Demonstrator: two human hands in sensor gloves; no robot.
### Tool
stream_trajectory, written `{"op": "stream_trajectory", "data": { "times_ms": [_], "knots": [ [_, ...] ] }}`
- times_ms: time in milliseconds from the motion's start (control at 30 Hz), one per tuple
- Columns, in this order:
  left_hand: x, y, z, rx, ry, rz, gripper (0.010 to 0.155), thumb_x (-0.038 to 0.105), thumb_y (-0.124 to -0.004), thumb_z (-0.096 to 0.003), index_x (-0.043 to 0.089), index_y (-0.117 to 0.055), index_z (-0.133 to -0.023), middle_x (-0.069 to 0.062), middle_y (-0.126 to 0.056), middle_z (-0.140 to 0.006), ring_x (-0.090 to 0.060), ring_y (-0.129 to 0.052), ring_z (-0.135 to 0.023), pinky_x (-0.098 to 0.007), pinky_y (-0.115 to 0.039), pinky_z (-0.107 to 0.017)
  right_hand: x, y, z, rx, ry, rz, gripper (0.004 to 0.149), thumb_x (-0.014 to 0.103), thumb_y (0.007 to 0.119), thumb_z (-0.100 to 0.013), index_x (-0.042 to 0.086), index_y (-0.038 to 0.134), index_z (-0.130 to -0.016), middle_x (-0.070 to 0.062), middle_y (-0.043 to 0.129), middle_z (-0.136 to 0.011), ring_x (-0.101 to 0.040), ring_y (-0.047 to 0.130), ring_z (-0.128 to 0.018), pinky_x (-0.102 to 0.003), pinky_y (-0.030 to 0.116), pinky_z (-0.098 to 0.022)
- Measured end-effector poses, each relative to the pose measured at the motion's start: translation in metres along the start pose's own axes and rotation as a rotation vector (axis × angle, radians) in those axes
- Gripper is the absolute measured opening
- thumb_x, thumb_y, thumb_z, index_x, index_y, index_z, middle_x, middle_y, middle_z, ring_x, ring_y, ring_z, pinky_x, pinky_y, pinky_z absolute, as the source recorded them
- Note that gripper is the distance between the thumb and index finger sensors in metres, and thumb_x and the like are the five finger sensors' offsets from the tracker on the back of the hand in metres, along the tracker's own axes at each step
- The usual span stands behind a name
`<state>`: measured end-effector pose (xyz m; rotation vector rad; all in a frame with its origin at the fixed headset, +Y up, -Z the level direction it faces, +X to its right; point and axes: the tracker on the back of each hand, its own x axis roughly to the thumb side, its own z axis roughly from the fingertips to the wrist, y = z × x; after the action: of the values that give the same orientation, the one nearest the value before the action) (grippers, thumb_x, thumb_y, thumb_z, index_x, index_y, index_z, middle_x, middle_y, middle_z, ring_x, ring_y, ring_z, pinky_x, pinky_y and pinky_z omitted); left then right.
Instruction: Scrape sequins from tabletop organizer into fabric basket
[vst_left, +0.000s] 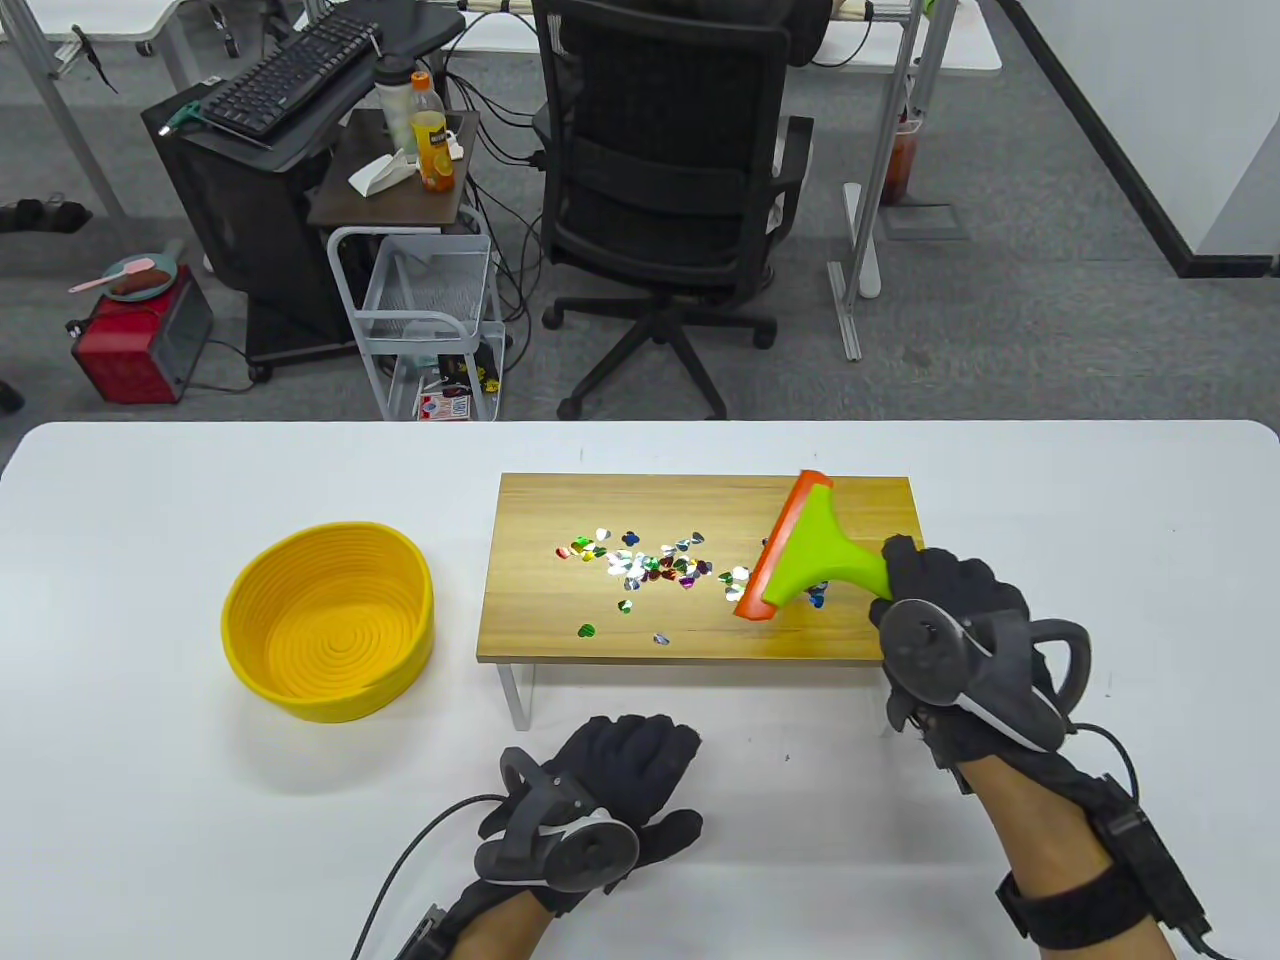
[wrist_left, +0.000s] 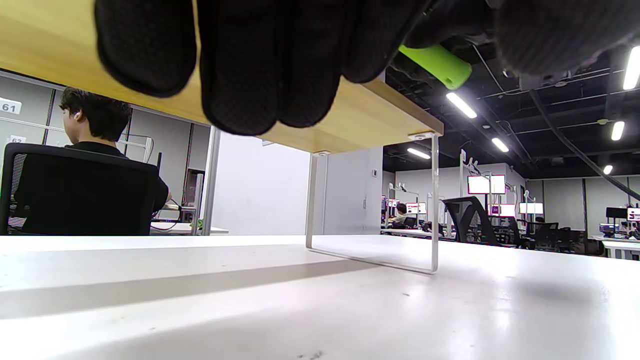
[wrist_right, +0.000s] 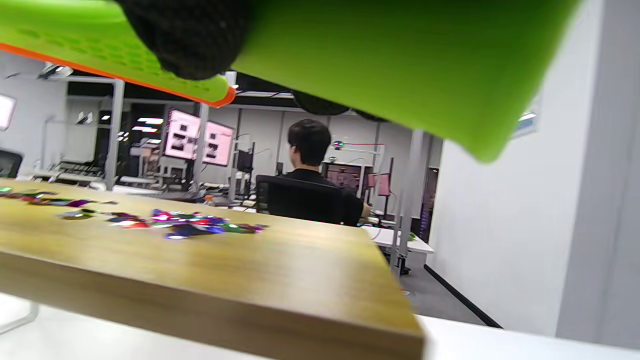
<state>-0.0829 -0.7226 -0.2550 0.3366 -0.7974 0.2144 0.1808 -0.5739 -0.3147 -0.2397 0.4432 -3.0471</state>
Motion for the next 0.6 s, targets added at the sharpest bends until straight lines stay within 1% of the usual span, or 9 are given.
{"op": "stream_trajectory", "data": {
  "times_ms": [200,333,433,600],
  "knots": [
    [0.0,0.0,0.0,0.004,-0.002,0.008,0.076,0.069,-0.073,-0.0404,0.017,-0.068,-0.096,-0.015,-0.086,-0.094,-0.039,-0.093,-0.075,-0.062,-0.078,-0.055,0.048,0.001,-0.022,0.057,-0.103,0.079,0.063,0.032,0.071,-0.048,0.015,0.059,-0.108,-0.014,0.076,-0.1,-0.046,0.078,-0.084,-0.064,0.064,-0.066],
    [-0.001,0.001,0.001,0.008,0.0,0.013,0.076,0.069,-0.073,-0.0404,0.017,-0.068,-0.096,-0.015,-0.086,-0.094,-0.039,-0.094,-0.075,-0.062,-0.078,-0.055,0.073,0.006,-0.033,0.083,-0.146,0.138,0.063,0.031,0.071,-0.048,0.016,0.059,-0.109,-0.014,0.075,-0.101,-0.047,0.077,-0.085,-0.065,0.062,-0.068],
    [-0.002,0.001,0.001,0.009,0.002,0.013,0.076,0.069,-0.073,-0.0404,0.017,-0.068,-0.096,-0.015,-0.086,-0.094,-0.039,-0.094,-0.075,-0.062,-0.078,-0.055,0.087,0.01,-0.039,0.091,-0.17,0.16,0.063,0.03,0.071,-0.048,0.017,0.059,-0.109,-0.014,0.075,-0.101,-0.047,0.077,-0.086,-0.065,0.061,-0.068],
    [-0.003,0.002,0.002,0.014,0.006,0.018,0.076,0.069,-0.073,-0.0404,0.017,-0.068,-0.096,-0.015,-0.086,-0.094,-0.039,-0.094,-0.075,-0.062,-0.078,-0.055,0.1,0.015,-0.047,0.098,-0.19,0.163,0.063,0.03,0.071,-0.048,0.017,0.059,-0.109,-0.014,0.074,-0.102,-0.046,0.076,-0.087,-0.065,0.061,-0.069]
  ]
}}
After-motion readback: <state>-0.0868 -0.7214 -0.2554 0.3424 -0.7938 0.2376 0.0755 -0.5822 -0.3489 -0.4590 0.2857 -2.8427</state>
